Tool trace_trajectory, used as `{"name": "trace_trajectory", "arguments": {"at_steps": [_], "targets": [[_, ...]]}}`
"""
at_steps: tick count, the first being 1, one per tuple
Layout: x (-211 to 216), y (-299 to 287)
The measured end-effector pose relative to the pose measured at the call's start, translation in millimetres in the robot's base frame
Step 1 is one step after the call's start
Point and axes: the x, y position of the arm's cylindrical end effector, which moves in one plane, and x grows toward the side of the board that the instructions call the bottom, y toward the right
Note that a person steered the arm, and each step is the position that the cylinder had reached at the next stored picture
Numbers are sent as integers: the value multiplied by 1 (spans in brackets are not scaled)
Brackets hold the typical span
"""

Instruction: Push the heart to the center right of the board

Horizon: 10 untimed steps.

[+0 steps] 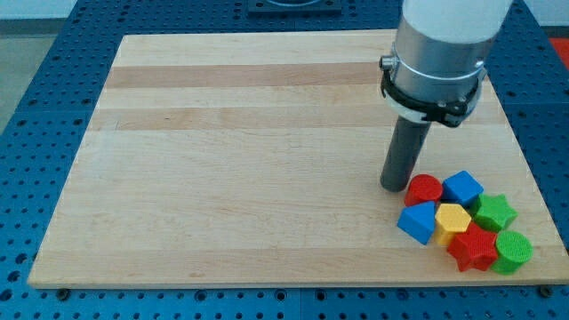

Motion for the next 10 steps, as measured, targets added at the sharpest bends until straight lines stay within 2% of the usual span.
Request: {"name": "trace_trajectory", "arguments": {"at_steps": [2,3,4,5,6,7,8,9,10], "targets": [[-143,-35],[-237,-27],[-274,30],[-277,101],[-272,105],[-219,136],[-214,136],[-158,125],[-71,95]]}}
